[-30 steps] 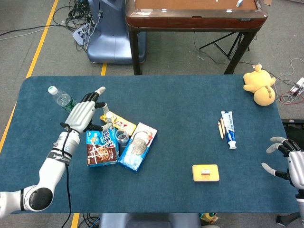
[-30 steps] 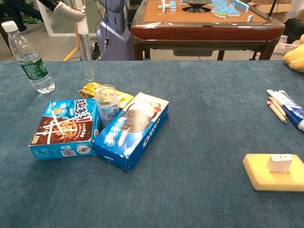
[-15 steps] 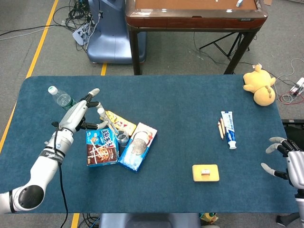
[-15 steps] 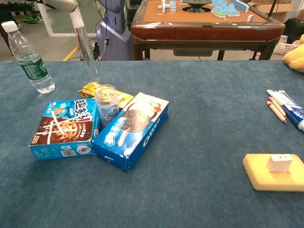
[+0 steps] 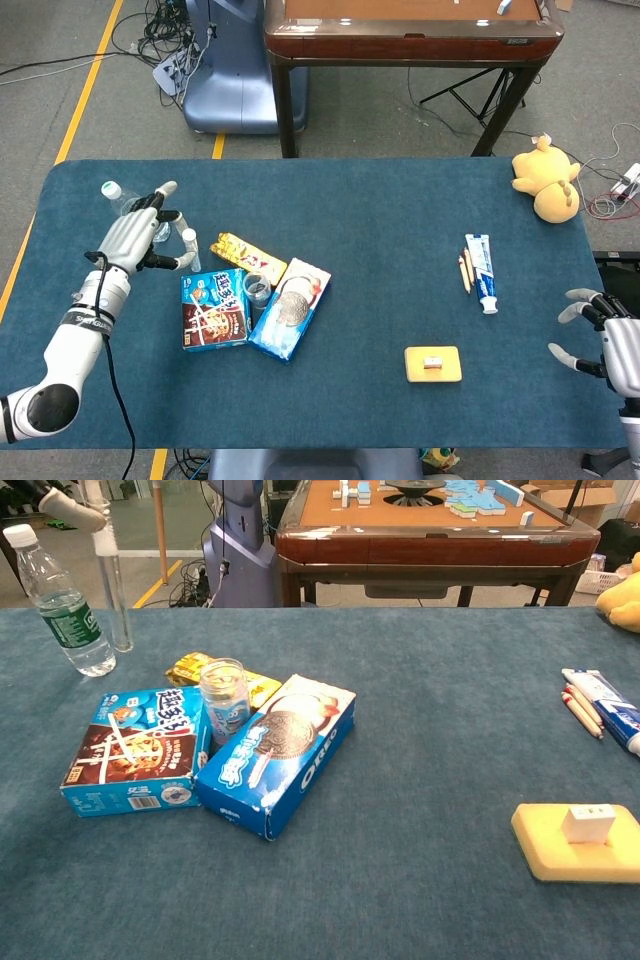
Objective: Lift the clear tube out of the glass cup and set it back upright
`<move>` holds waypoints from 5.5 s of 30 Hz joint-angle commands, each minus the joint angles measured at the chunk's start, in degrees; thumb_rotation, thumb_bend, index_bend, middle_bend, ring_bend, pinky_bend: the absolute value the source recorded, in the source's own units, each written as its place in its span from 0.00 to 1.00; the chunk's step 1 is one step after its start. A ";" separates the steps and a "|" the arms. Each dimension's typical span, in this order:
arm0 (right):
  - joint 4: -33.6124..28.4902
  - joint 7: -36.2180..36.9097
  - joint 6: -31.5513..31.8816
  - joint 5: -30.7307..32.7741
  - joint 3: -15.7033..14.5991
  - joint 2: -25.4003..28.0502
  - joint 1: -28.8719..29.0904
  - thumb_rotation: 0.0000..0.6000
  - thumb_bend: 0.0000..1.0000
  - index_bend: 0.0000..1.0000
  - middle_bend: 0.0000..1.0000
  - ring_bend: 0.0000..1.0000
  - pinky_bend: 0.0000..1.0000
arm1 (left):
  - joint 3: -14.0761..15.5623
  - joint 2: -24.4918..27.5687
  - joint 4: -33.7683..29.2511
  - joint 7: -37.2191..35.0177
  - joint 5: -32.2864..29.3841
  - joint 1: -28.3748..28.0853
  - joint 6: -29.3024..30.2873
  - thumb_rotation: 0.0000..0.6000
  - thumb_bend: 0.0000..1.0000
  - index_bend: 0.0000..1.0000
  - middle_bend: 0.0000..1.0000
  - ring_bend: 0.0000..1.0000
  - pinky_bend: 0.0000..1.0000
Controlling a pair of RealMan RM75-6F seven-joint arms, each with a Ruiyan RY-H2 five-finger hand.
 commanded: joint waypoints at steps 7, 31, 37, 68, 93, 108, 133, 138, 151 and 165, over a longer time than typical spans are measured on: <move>-0.01 0.30 0.31 0.00 0.07 0.18 -0.14 1.00 0.01 0.53 0.32 0.27 0.50 | -5.73 0.98 -1.00 -16.24 -4.13 2.20 -7.37 1.00 0.26 0.60 0.00 0.00 0.00; -0.06 0.06 0.35 -0.05 0.04 0.09 -0.14 1.00 0.01 0.53 0.32 0.27 0.50 | 0.26 -0.34 1.39 -12.56 10.47 3.86 -6.05 1.00 0.27 0.60 0.00 0.00 0.00; -0.05 0.28 0.48 -0.01 0.09 0.19 -0.21 1.00 0.01 0.53 0.32 0.27 0.50 | -6.61 2.99 2.24 -31.57 7.64 6.94 -17.38 1.00 0.27 0.61 0.00 0.00 0.00; 0.06 0.22 -0.02 0.29 0.10 0.10 -0.02 1.00 0.01 0.53 0.32 0.27 0.50 | -5.76 1.52 1.01 -31.09 4.62 7.17 -14.14 1.00 0.27 0.61 0.00 0.00 0.00; 0.06 0.54 0.03 0.59 0.24 0.31 -0.08 1.00 0.01 0.53 0.32 0.27 0.50 | -1.86 -5.22 1.27 -14.69 5.12 4.99 1.25 1.00 0.28 0.62 0.00 0.00 0.00; 0.04 0.83 0.11 0.45 0.22 0.45 -0.14 1.00 0.01 0.53 0.32 0.27 0.50 | -4.48 -6.46 2.09 -17.19 1.32 2.71 -1.31 1.00 0.28 0.62 0.00 0.00 0.00; -0.01 1.80 0.58 0.32 0.35 0.92 -0.37 1.00 0.01 0.53 0.32 0.27 0.50 | -3.99 -8.87 1.96 -14.64 -0.16 -0.72 -1.38 1.00 0.28 0.62 0.00 0.00 0.00; 0.01 1.93 0.59 0.40 0.41 0.96 -0.37 1.00 0.01 0.53 0.32 0.27 0.50 | -3.43 -9.52 2.58 -14.47 -0.15 -1.02 -1.84 1.00 0.28 0.62 0.00 0.00 0.00; 0.03 1.98 0.82 0.34 0.45 1.01 -0.47 1.00 0.01 0.53 0.32 0.27 0.50 | -1.88 -11.09 4.46 -14.63 1.07 -1.11 -3.43 1.00 0.28 0.61 0.00 0.00 0.00; 0.02 2.09 0.86 0.44 0.54 1.10 -0.51 1.00 0.01 0.53 0.32 0.27 0.50 | 0.74 -15.88 7.53 -12.56 5.93 -1.12 -1.27 1.00 0.28 0.61 0.00 0.00 0.00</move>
